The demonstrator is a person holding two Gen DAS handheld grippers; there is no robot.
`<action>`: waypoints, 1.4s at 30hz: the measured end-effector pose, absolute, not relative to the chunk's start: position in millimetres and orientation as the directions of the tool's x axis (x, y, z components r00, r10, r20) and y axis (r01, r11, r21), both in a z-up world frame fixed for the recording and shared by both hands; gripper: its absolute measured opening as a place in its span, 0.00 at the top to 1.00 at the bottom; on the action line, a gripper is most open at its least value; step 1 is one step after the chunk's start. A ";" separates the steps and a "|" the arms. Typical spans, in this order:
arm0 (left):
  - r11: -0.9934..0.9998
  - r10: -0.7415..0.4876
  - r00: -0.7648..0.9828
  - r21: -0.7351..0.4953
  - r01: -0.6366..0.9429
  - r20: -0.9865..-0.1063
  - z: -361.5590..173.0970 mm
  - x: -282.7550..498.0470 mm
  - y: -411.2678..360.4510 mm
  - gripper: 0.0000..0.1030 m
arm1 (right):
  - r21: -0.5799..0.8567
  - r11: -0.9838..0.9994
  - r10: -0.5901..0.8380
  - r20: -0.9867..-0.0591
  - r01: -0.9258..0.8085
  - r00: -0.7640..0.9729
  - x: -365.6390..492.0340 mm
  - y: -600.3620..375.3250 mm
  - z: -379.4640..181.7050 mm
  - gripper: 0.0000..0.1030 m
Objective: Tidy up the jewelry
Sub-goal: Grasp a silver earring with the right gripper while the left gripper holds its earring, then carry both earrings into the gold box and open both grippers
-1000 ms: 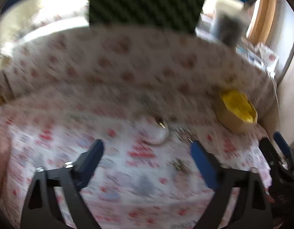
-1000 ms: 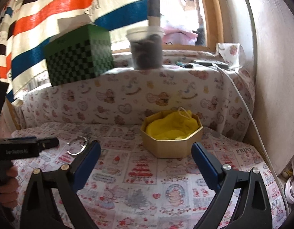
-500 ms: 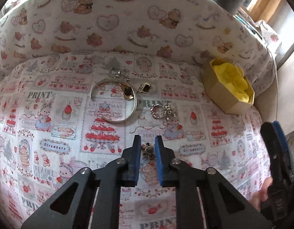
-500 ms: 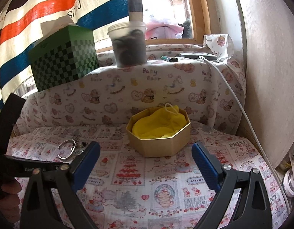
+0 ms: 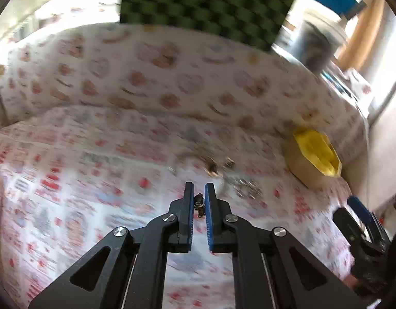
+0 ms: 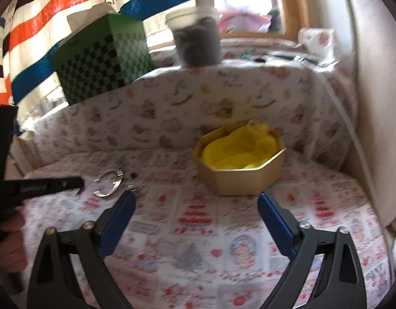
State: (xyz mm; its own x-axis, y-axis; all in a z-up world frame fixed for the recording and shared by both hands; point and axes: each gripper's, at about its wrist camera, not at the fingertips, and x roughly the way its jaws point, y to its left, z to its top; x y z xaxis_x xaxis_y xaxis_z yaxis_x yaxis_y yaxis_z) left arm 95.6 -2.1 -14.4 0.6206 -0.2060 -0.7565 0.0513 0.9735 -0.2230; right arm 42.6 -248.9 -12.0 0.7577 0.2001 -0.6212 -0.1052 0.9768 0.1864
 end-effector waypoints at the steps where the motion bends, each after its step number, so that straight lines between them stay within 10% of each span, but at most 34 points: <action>1: 0.978 -0.184 0.629 -0.206 0.038 -0.755 -12.9 96.7 3.4 0.93 | 0.192 0.976 0.206 -0.639 -0.106 0.741 45.5 -246.7 -10.2 0.25; 14: 0.987 -0.091 0.625 -0.156 -0.049 -0.775 -16.8 103.7 28.3 0.93 | 0.212 0.948 0.303 -0.834 -0.239 0.461 114.3 -160.3 -19.2 0.76; 42: 0.989 -0.112 0.645 -0.145 0.002 -0.756 -6.4 88.7 10.9 0.93 | 0.308 0.925 0.380 -0.721 -0.223 0.579 90.1 -202.1 -10.4 0.89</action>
State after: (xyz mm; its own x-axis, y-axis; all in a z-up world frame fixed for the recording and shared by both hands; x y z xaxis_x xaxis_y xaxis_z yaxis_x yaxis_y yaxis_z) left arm 88.7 10.9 -6.4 0.6448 -0.1121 -0.7561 0.0019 0.9894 -0.1450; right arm 90.1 -202.1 -10.4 0.5792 0.3796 -0.7214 -0.2231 0.9250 0.3076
